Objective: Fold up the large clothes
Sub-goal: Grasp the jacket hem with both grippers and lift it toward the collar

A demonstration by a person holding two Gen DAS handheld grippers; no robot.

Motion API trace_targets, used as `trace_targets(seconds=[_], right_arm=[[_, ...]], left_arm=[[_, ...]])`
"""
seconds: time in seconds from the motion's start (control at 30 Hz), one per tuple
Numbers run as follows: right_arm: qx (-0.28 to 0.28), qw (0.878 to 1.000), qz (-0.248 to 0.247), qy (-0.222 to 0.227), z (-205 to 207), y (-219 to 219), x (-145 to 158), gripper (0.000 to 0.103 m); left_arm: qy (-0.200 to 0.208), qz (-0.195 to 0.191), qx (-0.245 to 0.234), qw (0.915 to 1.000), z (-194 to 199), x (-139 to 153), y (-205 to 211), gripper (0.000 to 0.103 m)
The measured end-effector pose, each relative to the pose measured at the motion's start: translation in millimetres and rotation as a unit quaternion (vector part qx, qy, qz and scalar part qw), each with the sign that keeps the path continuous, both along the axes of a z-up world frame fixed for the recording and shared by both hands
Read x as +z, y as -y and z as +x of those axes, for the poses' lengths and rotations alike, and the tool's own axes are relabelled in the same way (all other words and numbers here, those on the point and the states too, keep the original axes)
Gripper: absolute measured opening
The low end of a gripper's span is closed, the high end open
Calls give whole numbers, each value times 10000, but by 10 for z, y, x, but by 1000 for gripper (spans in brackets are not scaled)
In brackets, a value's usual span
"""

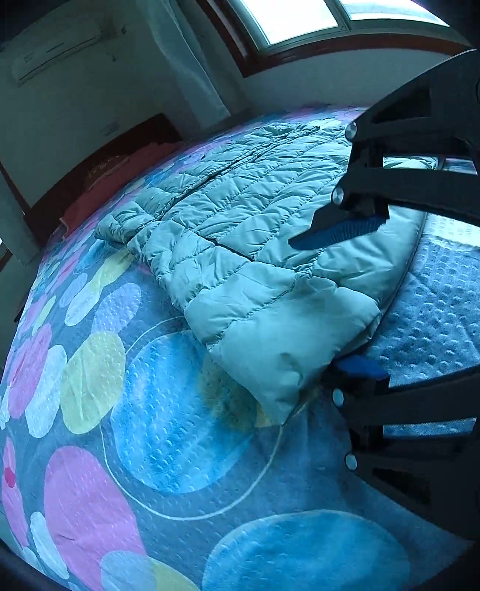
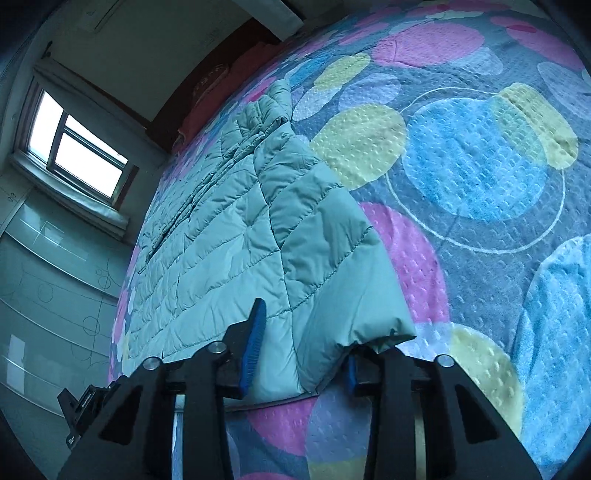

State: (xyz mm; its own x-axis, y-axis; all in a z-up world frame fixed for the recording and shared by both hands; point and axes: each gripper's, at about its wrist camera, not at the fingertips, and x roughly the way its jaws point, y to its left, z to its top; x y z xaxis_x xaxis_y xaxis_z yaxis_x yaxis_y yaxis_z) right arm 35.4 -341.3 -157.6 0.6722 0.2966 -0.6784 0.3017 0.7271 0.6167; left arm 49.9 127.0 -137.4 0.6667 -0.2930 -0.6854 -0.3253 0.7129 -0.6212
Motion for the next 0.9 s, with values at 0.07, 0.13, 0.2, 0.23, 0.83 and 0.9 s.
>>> trace_targets(seconds=[0.07,0.13,0.2,0.23,0.83,0.9], right_arm=[[22,10000,72,55,-9,11,-4,7],[71,9998,43,176,-34,3,49,4],[131,9993,-72,336,-77,-11,140,3],[167,9989,-144,412,-94,-12,187,3],[453,9909,-157,1259,-554,24,924,3],[446,9896,-135,1359,-498,44,981,3]], left_arm=[[-50,-104,-66,9999,7,-39,-5,17],[35,-157,-2,9999,-36,-36,-40,9],[190,-117,30,9997,-77,27,-73,5],[283,-107,20,9995,-93,74,-86,4],[1262,-23,-505,9907,-634,925,-128,2],[1325,-86,-520,9898,-582,1001,-139,2]])
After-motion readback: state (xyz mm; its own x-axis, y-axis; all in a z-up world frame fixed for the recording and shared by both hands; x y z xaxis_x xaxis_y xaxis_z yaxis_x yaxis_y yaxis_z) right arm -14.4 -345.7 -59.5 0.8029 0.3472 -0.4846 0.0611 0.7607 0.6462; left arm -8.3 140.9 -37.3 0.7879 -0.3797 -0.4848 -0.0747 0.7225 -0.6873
